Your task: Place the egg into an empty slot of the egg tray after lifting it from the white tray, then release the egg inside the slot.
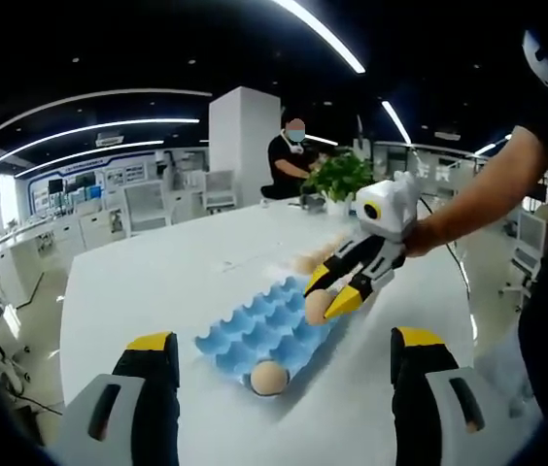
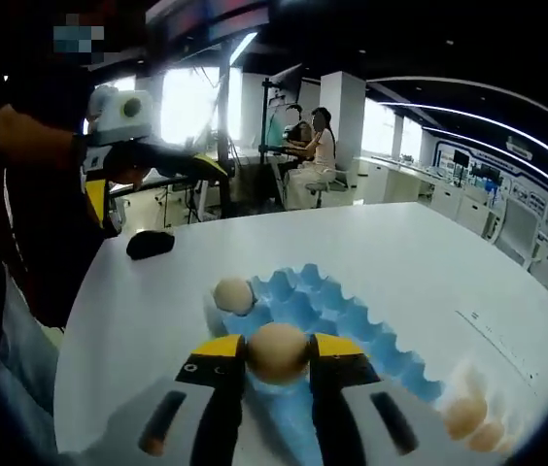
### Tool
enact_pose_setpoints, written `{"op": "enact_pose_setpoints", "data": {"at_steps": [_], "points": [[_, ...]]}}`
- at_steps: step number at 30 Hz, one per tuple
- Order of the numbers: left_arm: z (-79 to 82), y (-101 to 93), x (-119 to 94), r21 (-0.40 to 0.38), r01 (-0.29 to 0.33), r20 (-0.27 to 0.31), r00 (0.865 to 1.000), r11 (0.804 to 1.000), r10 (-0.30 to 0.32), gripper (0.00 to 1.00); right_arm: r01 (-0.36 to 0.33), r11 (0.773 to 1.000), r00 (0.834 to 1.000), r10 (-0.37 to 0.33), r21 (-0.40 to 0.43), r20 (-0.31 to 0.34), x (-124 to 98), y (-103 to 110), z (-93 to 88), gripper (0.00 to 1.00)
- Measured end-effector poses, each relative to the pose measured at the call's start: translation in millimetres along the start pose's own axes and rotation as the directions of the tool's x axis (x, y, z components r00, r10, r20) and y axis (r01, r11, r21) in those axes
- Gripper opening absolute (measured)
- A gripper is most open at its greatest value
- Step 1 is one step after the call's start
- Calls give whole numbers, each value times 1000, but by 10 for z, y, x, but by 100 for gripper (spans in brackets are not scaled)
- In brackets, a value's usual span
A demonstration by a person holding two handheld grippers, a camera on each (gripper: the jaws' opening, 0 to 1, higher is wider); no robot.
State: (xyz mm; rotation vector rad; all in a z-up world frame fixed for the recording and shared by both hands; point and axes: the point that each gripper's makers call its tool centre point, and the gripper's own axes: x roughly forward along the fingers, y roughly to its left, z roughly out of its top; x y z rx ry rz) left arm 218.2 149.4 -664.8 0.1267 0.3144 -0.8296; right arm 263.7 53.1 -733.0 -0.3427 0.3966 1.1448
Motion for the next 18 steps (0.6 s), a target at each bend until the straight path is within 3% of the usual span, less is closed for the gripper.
{"op": "enact_pose_setpoints", "data": {"at_steps": [18], "points": [[-46,27,-20,1,0,-12,1000,1000,0,92,-55,998,998,55,-6,4,391,193,34,27]]}}
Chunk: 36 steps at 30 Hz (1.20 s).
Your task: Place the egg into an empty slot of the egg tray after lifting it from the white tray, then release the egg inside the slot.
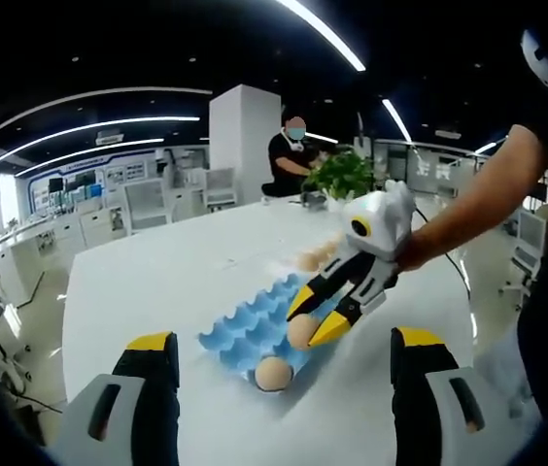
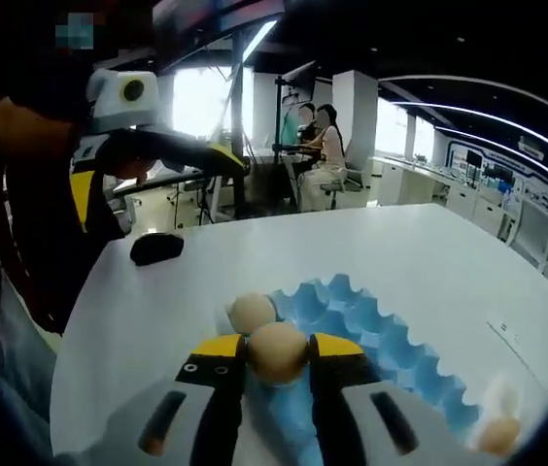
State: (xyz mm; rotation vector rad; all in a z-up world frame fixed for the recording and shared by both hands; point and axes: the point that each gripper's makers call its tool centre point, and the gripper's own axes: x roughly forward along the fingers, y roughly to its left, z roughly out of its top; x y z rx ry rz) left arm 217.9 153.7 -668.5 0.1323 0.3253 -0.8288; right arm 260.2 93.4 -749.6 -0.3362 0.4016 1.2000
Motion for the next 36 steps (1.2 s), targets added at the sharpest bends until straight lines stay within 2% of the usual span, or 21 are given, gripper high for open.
{"op": "enact_pose_setpoints", "data": {"at_steps": [2,6,19,31,36], "points": [[-1,3,-2,0,-1,0,1000,1000,1,92,-1,1000,1000,1,-1,-1,9,3,-2,27],[-2,18,-15,-1,-5,-2,1000,1000,5,92,-10,1000,1000,10,-12,-26,117,11,-116,27],[-2,43,-44,-3,-20,-5,1000,1000,20,92,-18,999,998,16,-41,-54,171,31,-190,27],[4,32,-58,-2,-24,-4,1000,1000,24,92,-19,999,999,17,-46,-52,148,40,-177,28],[20,38,-78,-1,-27,-1,1000,1000,27,92,-19,999,1000,19,-37,-18,94,44,-125,30]]}}
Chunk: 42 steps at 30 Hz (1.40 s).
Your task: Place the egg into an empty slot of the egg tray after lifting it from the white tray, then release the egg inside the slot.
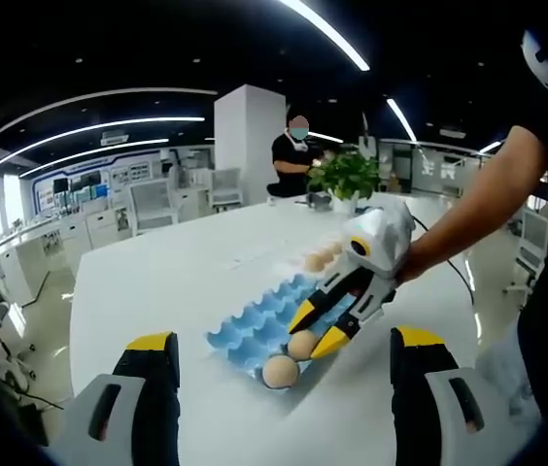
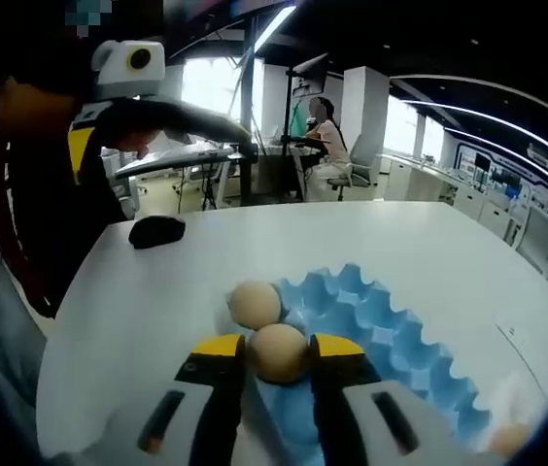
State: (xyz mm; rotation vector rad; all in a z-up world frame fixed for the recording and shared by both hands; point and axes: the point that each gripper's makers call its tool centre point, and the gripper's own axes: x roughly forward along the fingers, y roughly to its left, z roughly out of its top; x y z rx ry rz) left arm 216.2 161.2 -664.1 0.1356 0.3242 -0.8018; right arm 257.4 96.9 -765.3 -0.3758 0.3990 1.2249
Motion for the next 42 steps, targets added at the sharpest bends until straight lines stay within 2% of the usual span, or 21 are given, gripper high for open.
{"op": "enact_pose_setpoints", "data": {"at_steps": [14,31,42], "points": [[35,-65,62,8,16,7,1000,1000,-16,92,38,999,999,-38,16,14,-251,-97,-38,31],[40,-133,184,17,49,5,999,999,-49,92,131,989,991,-132,72,3,-715,-350,-300,32],[70,-151,240,22,61,7,998,998,-61,92,216,968,976,-217,127,-5,-1121,-632,-506,32]]}}
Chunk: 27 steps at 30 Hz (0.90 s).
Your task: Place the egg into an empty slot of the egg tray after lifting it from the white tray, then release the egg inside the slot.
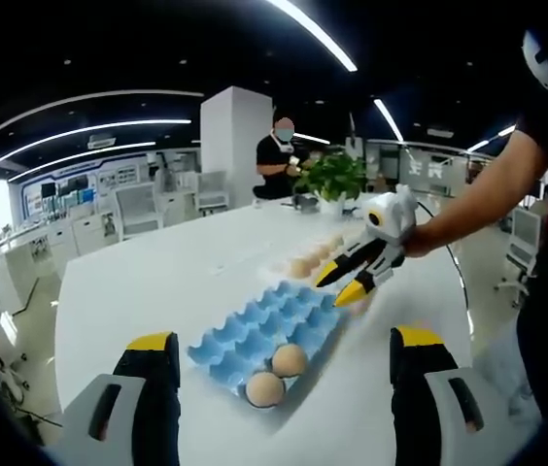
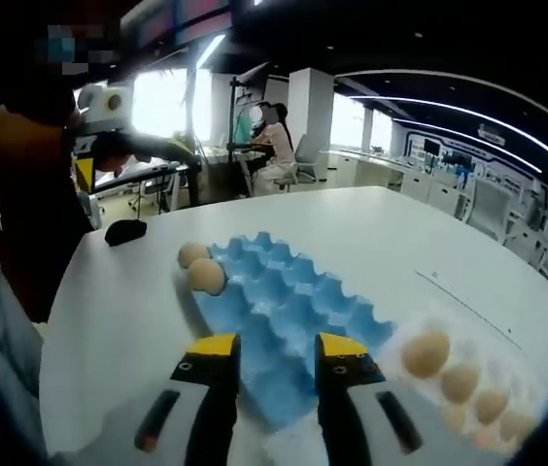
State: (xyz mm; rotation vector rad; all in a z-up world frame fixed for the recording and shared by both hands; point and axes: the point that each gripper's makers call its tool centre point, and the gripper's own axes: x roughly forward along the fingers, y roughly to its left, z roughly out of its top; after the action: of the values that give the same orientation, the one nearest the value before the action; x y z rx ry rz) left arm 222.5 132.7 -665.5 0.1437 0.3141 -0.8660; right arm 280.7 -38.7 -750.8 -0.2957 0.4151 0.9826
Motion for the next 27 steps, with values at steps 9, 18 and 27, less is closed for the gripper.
{"op": "enact_pose_setpoints", "data": {"at_steps": [9,18,27], "points": [[21,-29,55,4,11,-4,1000,1000,-11,92,69,997,998,-69,32,-7,-306,-281,-154,32],[65,-75,108,15,22,-4,1000,1000,-22,92,131,990,991,-130,61,-17,-629,-481,-317,32],[91,-132,164,22,37,-7,999,999,-36,92,185,979,983,-183,82,-32,-913,-657,-489,33]]}}
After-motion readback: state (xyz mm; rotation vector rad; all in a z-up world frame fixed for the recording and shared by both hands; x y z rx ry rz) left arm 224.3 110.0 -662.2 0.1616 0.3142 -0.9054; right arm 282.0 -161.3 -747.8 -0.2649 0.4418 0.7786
